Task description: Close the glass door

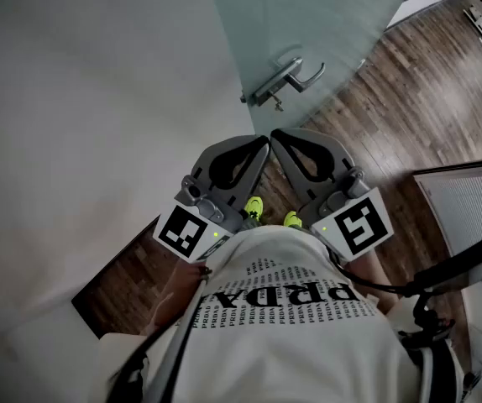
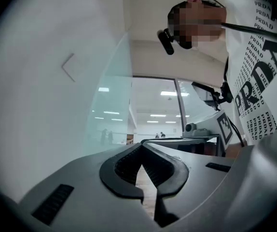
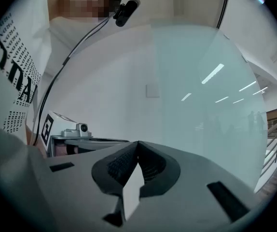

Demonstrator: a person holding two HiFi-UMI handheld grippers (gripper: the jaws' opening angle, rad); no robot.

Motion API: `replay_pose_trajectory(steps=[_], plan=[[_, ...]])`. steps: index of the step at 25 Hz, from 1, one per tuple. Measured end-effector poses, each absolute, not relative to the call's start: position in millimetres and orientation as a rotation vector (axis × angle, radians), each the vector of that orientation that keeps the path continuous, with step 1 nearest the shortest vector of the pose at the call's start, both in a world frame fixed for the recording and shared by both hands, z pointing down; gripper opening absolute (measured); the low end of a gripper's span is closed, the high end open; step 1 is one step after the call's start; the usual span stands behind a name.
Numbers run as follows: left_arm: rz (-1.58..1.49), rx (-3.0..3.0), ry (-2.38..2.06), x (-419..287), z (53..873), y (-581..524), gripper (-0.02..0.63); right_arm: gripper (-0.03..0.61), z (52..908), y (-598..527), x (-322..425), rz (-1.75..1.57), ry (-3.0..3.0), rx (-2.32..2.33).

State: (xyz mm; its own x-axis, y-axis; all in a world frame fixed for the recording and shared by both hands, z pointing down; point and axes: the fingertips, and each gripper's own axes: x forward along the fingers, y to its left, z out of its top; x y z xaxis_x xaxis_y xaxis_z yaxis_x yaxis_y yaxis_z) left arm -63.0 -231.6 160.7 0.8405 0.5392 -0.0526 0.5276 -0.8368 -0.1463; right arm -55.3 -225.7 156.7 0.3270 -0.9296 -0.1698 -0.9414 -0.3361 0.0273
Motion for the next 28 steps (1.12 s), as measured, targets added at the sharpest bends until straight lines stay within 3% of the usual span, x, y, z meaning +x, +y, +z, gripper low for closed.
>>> replay_pose_trajectory(steps=[18, 21, 28], plan=[[0.075, -2.822, -0.849, -27, 154, -256, 0.002, -0.003, 153, -224, -37, 0.202, 1.715, -2.509], [0.061, -2.794, -0.849, -12, 149, -263, 0.051, -0.002, 155, -225, -32, 0.169, 1.707, -2.523], [0.07, -2.768, -0.755, 26, 138, -284, 0.078, -0.003, 159, -226, -24, 0.116, 1.699, -2.569]])
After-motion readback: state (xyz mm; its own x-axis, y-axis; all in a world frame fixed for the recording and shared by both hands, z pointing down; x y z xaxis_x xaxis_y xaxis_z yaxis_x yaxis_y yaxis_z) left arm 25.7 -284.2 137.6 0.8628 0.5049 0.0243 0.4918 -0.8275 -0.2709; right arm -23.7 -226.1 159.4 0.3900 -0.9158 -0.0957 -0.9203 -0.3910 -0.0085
